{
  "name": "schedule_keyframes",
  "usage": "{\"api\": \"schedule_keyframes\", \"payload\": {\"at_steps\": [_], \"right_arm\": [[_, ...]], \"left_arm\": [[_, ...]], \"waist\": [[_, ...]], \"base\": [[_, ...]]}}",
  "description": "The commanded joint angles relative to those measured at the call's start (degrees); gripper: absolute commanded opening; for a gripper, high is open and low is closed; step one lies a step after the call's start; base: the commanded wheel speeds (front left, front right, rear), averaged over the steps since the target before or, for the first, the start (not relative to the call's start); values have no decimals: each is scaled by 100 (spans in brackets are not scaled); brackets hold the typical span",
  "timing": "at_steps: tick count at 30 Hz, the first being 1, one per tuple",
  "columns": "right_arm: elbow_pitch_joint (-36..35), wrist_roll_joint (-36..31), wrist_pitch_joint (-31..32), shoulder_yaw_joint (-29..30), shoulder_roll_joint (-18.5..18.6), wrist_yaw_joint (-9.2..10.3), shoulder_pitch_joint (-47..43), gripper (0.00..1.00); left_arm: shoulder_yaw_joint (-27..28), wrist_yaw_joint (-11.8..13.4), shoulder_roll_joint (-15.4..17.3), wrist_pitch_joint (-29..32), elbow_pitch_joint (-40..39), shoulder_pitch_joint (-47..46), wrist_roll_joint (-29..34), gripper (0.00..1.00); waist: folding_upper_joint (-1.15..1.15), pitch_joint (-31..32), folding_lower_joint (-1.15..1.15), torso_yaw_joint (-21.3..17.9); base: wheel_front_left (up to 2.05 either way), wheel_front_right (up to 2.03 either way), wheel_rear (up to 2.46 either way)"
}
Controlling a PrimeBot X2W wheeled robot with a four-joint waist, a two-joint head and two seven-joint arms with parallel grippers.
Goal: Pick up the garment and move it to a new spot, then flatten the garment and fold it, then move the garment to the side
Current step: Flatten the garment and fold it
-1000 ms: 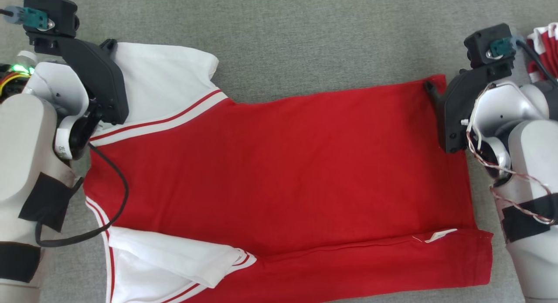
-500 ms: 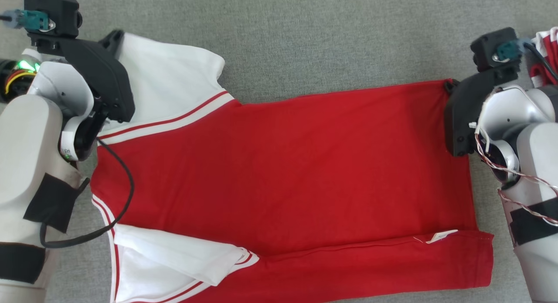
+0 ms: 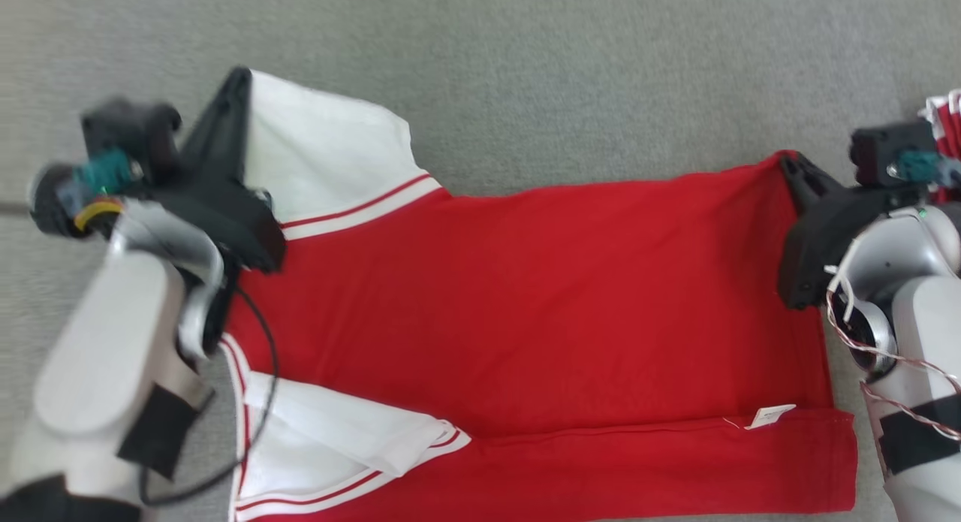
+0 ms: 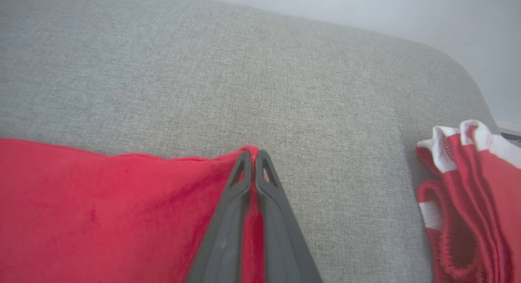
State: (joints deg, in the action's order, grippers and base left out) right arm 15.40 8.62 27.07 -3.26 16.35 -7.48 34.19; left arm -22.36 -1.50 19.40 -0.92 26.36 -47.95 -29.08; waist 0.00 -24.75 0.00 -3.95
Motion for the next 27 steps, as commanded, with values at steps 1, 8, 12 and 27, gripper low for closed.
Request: {"api": "schedule_keyframes", "payload": {"at_steps": [1,8,12,27], "right_arm": [[-26,-74,-162,49,2,-2,-115,0],[-212,44,-406,170,60,-2,-595,0],[-425,189,-352,116,198,-2,-1066,0],[-662,457,142,-135,881,-2,-1955,0]], "left_arm": [[13,46,-76,-184,-102,212,-33,0],[22,235,-69,-627,-628,1039,-33,0],[-60,479,92,-690,-1130,1835,85,0],[56,1064,138,-450,-3210,4463,-739,0]], "waist": [[0,197,0,165],[0,524,0,300],[0,724,0,305],[0,1190,0,404]], "base": [[0,0,0],[0,0,0],[0,0,0],[0,0,0]]}}
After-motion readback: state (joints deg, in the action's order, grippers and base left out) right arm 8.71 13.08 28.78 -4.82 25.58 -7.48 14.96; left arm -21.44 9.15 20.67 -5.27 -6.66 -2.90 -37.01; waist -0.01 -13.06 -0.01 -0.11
